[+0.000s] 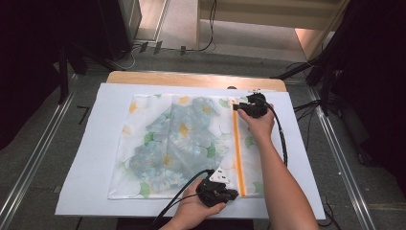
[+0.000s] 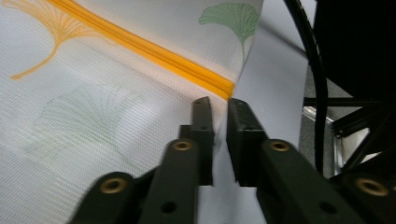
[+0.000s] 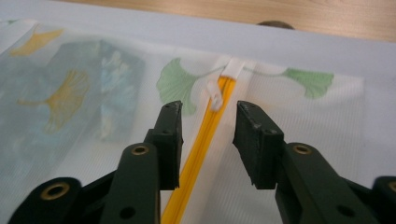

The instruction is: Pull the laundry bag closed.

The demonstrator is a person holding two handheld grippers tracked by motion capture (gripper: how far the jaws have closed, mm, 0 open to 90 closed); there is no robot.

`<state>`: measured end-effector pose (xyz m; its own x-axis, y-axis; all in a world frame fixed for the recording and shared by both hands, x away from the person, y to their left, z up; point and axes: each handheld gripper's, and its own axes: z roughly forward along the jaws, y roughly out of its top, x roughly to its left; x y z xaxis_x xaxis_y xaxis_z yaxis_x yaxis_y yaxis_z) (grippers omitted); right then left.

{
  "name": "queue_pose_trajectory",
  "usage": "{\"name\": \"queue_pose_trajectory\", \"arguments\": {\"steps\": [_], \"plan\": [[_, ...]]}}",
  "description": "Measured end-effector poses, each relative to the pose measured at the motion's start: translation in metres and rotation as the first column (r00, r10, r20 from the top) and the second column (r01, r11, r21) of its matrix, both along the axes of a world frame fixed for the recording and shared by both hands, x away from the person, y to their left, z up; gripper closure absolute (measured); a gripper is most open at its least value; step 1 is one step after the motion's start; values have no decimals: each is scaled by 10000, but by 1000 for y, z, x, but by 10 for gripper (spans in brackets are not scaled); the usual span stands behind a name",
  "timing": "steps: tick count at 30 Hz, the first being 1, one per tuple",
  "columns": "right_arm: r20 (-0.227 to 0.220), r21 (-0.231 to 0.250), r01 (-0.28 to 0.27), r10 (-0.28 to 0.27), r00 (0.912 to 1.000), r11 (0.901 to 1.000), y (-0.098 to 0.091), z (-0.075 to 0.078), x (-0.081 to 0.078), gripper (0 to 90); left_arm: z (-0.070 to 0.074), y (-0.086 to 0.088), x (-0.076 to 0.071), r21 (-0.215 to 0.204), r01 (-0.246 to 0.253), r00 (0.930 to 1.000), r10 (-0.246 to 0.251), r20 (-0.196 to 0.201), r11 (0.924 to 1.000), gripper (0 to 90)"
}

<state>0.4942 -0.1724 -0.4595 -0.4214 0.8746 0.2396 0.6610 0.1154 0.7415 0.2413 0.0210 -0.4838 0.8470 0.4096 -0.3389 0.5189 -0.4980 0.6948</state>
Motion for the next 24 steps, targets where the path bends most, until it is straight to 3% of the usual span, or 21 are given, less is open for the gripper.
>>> {"name": "queue_pose_trajectory", "arguments": {"steps": [5,8,10,14,16,20,24], "plan": [[258,280,-295,288,9993,9992,-7,1,-30,541,2,3,-1,-140,-481,9986,484,213,9987,662],[322,658,-293,272,9991,9974,-13,1,-48,512,3,8,-2,-600,-854,9956,875,324,9945,604],[410,819,-305,272,9988,9962,-17,1,-59,476,4,11,0,-693,-951,9950,970,250,9931,553],[471,1050,-416,368,9982,9936,-21,1,-80,417,5,10,-1,-613,-1085,9932,1108,360,9922,431],[596,1027,-568,509,9969,9931,-23,0,-93,398,5,9,-4,-542,-1062,9918,1096,653,9929,382],[542,954,-736,687,9962,9927,-27,-5,-114,355,7,10,-3,-167,-1350,9880,1359,737,9907,135],[711,605,-1035,991,9925,9928,-31,-9,-132,304,9,18,2,-463,-1509,9869,1532,503,9875,32]]}}
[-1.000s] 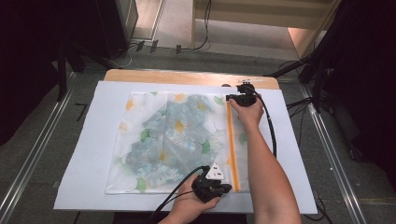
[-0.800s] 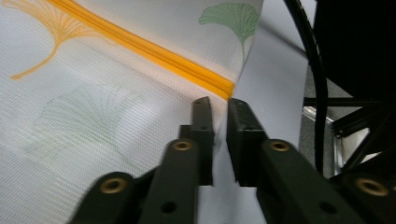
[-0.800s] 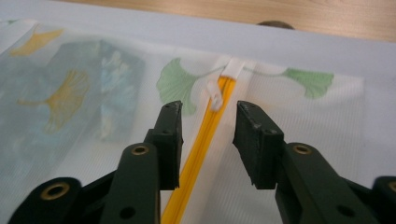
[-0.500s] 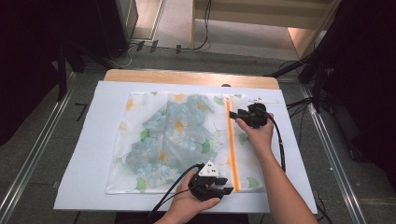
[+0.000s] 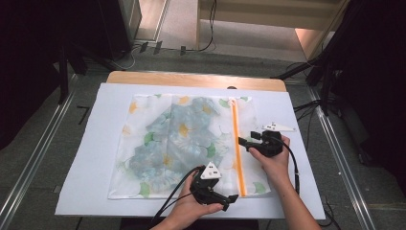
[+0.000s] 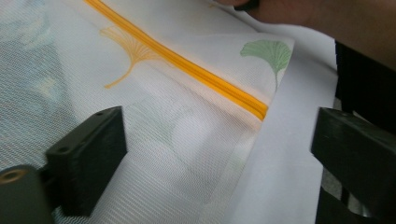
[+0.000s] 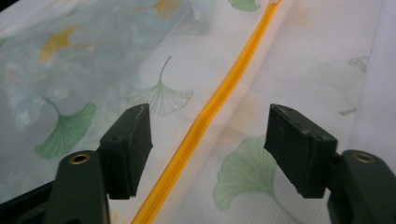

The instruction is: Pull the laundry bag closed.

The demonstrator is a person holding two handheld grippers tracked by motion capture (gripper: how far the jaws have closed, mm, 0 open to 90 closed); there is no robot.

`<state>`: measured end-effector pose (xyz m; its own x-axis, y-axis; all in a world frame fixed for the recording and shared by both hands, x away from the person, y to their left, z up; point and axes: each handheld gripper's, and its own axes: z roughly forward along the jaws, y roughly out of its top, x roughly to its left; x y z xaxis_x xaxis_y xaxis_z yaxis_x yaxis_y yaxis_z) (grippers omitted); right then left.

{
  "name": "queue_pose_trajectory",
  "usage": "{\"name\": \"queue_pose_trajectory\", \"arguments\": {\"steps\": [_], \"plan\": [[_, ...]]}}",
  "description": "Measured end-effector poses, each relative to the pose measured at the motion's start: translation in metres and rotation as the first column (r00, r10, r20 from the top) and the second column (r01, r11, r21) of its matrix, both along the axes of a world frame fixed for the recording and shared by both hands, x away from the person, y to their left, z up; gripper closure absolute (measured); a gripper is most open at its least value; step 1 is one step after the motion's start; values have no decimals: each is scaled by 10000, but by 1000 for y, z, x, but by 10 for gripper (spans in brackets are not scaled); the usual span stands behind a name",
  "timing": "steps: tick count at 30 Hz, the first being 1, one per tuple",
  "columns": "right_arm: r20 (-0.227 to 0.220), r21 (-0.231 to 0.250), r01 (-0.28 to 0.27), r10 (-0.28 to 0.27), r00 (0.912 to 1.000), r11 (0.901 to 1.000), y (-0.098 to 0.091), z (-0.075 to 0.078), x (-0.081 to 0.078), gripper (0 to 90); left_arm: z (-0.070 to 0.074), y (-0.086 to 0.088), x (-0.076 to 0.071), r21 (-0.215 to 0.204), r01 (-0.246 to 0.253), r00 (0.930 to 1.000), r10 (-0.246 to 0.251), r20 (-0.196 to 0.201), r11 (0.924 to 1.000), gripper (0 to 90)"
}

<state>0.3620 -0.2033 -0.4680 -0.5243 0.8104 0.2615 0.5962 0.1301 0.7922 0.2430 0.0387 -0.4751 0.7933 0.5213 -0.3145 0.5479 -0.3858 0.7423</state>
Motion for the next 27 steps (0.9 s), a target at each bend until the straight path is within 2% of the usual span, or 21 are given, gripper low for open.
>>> {"name": "queue_pose_trajectory", "arguments": {"steps": [3,7,9,13,15,18,24,27], "plan": [[-3,-8,-218,218,9998,9998,0,0,-14,227,1,6,0,-94,-74,9998,76,183,9999,2],[-122,-284,-289,286,9995,9992,2,-3,-31,137,3,18,-1,106,-220,9988,215,448,9997,2],[-57,-374,-416,414,9991,9984,1,-4,-41,127,4,30,-2,-12,-233,9985,233,495,9997,2],[-21,-359,-305,305,9995,9989,-3,-2,-52,107,7,56,2,-139,-479,9969,487,614,9988,2],[18,-297,-221,222,9998,9993,-7,-1,-58,100,9,67,7,-27,-644,9958,644,646,9979,2],[102,-242,-166,168,9998,9996,-13,0,-65,95,12,84,13,-80,-816,9950,820,572,9966,2],[141,-219,-65,69,9999,9997,-23,1,-80,82,21,114,15,100,-1092,9896,1078,950,9940,3],[103,-291,13,-10,9999,9996,-29,1,-85,77,25,127,17,7,-1167,9888,1161,938,9932,2]]}}
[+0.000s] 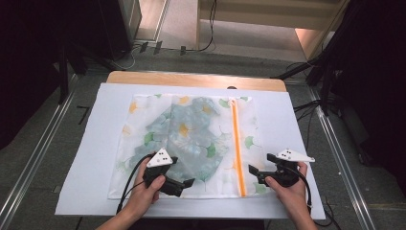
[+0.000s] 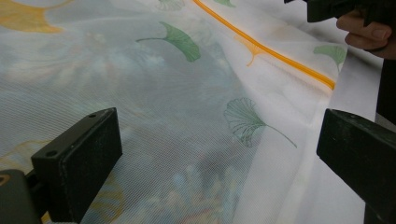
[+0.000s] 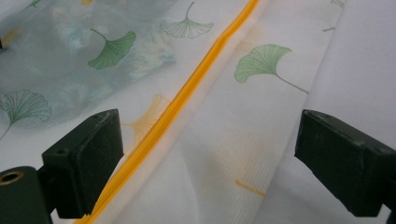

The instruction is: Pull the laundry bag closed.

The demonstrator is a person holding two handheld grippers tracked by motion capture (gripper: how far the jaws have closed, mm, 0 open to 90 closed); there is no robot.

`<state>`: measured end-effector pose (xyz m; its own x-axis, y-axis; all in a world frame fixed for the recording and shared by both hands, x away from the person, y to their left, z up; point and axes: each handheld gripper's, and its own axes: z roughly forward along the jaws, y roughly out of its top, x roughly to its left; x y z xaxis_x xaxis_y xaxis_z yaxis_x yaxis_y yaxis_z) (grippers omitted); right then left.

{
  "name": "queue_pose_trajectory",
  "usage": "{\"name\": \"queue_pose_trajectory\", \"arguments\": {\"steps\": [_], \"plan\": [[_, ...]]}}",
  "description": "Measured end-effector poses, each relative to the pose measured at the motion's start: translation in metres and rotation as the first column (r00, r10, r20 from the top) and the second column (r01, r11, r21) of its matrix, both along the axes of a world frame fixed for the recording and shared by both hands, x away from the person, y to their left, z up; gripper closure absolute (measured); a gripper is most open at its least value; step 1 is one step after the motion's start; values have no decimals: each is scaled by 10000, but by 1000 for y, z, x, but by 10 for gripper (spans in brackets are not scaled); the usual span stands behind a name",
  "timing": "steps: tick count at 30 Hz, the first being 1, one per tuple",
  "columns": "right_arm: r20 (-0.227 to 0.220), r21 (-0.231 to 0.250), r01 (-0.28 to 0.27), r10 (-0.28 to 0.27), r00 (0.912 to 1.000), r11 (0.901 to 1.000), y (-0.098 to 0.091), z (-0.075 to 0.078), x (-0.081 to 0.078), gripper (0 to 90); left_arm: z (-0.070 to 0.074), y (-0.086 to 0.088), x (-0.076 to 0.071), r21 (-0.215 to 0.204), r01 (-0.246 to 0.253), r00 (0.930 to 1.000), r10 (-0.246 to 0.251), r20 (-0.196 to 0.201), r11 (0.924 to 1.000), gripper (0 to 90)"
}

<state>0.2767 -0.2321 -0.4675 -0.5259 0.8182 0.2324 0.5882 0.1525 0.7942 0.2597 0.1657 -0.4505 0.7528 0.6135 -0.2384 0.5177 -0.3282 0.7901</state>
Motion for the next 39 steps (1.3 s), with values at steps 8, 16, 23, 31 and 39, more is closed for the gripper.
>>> {"name": "queue_pose_trajectory", "arguments": {"steps": [8,16,23,31,39], "plan": [[-20,45,76,-76,10000,10000,-13,1,-15,71,6,46,0,-144,-392,9985,397,386,9991,2],[4,25,-67,67,10000,10000,-24,1,-26,55,6,88,-2,175,-1104,9922,1092,595,9937,2],[97,24,62,-62,9999,10000,-35,2,-33,55,6,126,-7,166,-1745,9826,1730,676,9845,2],[317,14,682,-682,9972,9977,-53,4,-44,67,7,154,-13,103,-2223,9728,2211,689,9749,3],[122,74,975,-976,9952,9952,-73,0,-54,67,11,171,-17,-193,-2811,9574,2817,632,9595,2]]}}
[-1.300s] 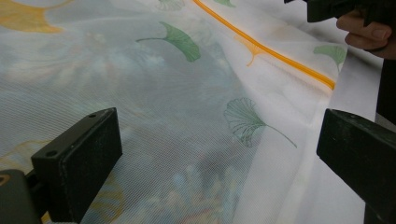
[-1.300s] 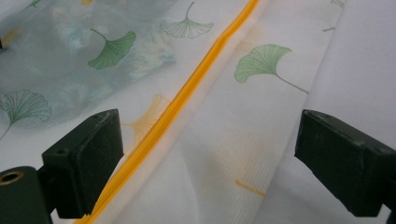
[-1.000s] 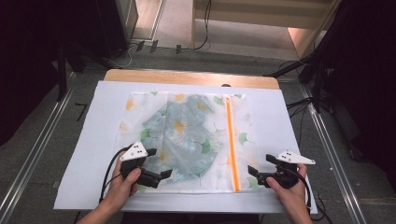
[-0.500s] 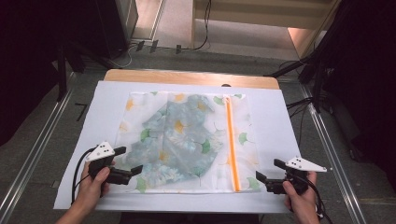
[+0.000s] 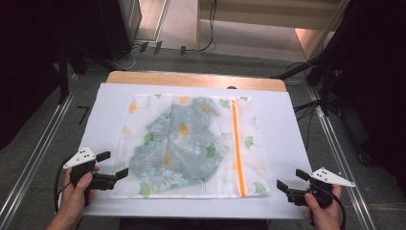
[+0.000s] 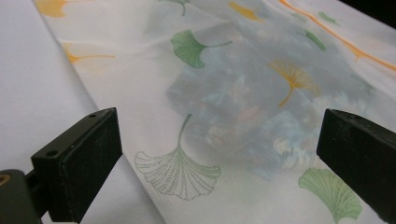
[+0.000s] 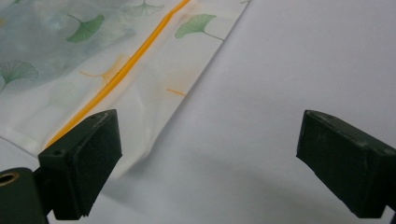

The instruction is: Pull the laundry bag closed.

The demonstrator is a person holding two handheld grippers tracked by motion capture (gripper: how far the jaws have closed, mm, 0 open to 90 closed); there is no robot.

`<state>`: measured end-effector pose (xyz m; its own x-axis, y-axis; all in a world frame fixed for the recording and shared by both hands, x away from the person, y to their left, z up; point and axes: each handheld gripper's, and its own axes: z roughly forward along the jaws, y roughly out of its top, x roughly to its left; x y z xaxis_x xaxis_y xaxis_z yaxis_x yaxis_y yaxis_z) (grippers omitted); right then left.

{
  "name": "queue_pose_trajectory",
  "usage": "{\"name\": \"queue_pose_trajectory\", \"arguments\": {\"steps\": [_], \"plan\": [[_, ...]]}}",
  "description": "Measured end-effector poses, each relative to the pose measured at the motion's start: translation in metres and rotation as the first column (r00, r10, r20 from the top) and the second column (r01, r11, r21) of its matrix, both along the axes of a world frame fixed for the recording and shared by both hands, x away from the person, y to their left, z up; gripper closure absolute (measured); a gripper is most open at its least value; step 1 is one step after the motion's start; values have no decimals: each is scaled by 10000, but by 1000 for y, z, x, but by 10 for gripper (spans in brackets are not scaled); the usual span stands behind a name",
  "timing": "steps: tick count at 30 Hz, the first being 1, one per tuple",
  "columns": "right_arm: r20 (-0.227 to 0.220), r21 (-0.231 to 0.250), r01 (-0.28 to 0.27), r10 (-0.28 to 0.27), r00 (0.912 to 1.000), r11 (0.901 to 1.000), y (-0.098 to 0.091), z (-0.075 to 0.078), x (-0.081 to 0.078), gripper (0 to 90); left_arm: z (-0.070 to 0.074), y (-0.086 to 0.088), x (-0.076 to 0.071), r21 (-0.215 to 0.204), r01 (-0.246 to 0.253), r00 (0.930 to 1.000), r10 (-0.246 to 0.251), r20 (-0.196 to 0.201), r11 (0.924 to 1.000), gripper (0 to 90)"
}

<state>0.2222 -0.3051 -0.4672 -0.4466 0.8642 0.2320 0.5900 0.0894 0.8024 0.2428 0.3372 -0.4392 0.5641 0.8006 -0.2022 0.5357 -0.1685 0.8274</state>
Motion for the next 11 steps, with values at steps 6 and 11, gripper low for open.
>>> {"name": "queue_pose_trajectory", "arguments": {"steps": [6,11], "plan": [[122,1,730,-730,9973,9973,-4,1,0,85,3,3,3,-232,-249,9995,253,169,9994,2],[94,-110,676,-675,9977,9977,-1,-1,2,86,0,-2,6,-1,-170,9998,170,109,9999,3]]}}
